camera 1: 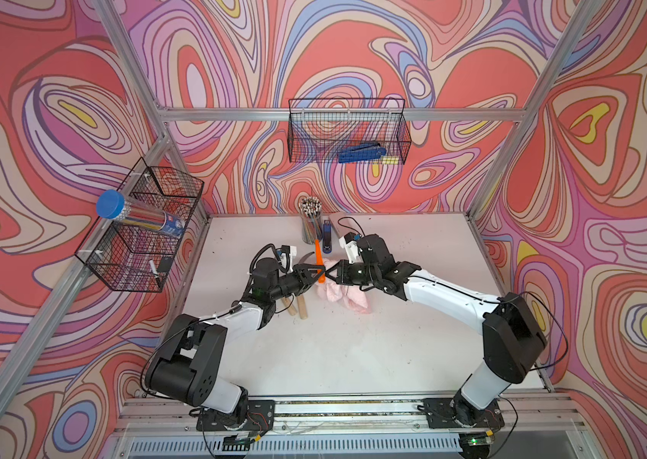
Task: Wipe small sickles with rags
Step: Wipe the small sickle.
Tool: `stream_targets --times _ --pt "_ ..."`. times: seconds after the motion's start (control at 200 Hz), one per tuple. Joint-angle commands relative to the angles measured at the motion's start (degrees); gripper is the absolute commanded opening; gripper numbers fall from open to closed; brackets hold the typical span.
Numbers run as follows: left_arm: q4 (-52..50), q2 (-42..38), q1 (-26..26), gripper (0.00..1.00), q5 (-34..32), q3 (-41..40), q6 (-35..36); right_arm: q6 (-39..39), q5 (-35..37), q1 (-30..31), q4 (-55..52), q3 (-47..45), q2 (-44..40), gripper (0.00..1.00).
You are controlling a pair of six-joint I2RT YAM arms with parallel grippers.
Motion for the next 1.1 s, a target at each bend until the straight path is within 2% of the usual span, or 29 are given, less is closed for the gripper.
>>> stream_targets --times 0.0,0.2,0.451,0.546,0.681,1.097 --pt "4.69 0.7 -2.2 0.0 7.15 -0.29 -1.86 -1.96 2.97 -2.4 5.1 4.46 2.52 0.0" --pt "5.57 1.66 -2.24 0.0 7.33 -0.3 -2.98 -3.74 3.73 -3.39 4.78 6.75 5.03 0.0" --pt "4.61 4.07 -2.65 0.0 7.33 -0.31 -5.22 -1.27 1.09 -3.37 9.17 -2.46 -1.61 0.0" --pt "4.65 4.74 -4.55 0.0 4.65 -1.92 -5.78 -0.34 1.38 -3.39 11.97 -7.08 -4.2 0.0" --pt "-3.79 4.72 -8.06 0.0 -0.12 -1.5 -1.91 -1.3 3.65 -3.48 12.16 -9.54 -5.38 0.0" --pt "6.43 10.07 -9.06 0.0 1.91 -2.87 -8.53 0.52 5.77 -8.6 14.77 -10.9 0.42 0.0"
